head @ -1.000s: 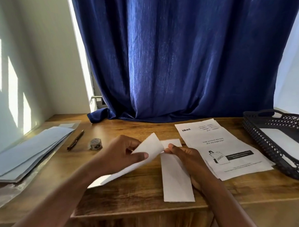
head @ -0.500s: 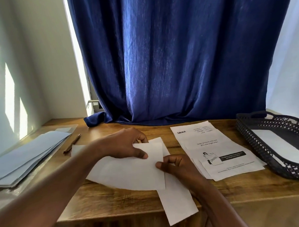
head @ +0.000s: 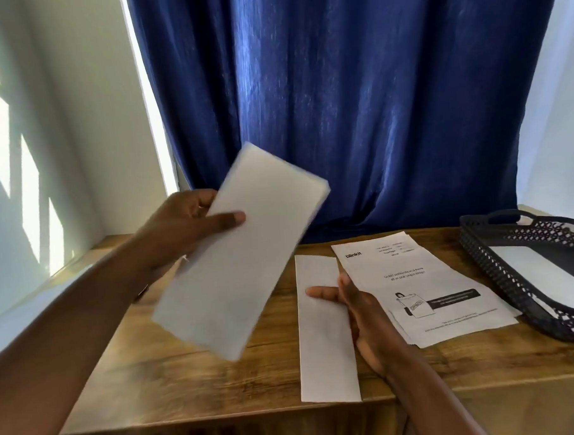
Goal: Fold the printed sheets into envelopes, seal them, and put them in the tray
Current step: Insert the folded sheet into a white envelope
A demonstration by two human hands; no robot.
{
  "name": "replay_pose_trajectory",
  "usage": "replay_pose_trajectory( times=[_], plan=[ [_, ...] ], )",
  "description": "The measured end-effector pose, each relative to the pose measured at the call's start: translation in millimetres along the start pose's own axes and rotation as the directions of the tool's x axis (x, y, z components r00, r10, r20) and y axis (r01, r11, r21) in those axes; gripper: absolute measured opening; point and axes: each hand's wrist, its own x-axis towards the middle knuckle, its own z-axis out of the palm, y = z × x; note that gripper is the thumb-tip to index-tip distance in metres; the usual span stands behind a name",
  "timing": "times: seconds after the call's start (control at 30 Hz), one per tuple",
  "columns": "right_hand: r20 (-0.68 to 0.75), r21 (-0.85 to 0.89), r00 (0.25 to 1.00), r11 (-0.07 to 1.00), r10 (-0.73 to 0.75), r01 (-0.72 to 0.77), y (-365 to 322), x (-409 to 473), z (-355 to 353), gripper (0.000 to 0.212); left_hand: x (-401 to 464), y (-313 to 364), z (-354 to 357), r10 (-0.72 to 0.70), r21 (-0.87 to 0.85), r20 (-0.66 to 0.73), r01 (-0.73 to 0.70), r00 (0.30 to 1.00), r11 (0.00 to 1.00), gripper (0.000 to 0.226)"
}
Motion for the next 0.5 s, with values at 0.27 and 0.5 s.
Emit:
replay_pose_trajectory(
  times=[0.27, 0.5],
  plan=[
    [0.124, -0.008, 0.992, 0.999, -0.03, 0.032, -3, -8, 5, 0.054, -62, -50, 55, -0.335, -0.795, -0.232, 0.021, 0.913, 0.607, 0.052],
    [0.019, 0.033, 0.997, 0.996, 0.079, -0.08, -5, -8, 3, 0.045, -136, -70, 65, -0.503, -0.677, 0.129, 0.446, 0.855, 0.585, 0.055]
  ],
)
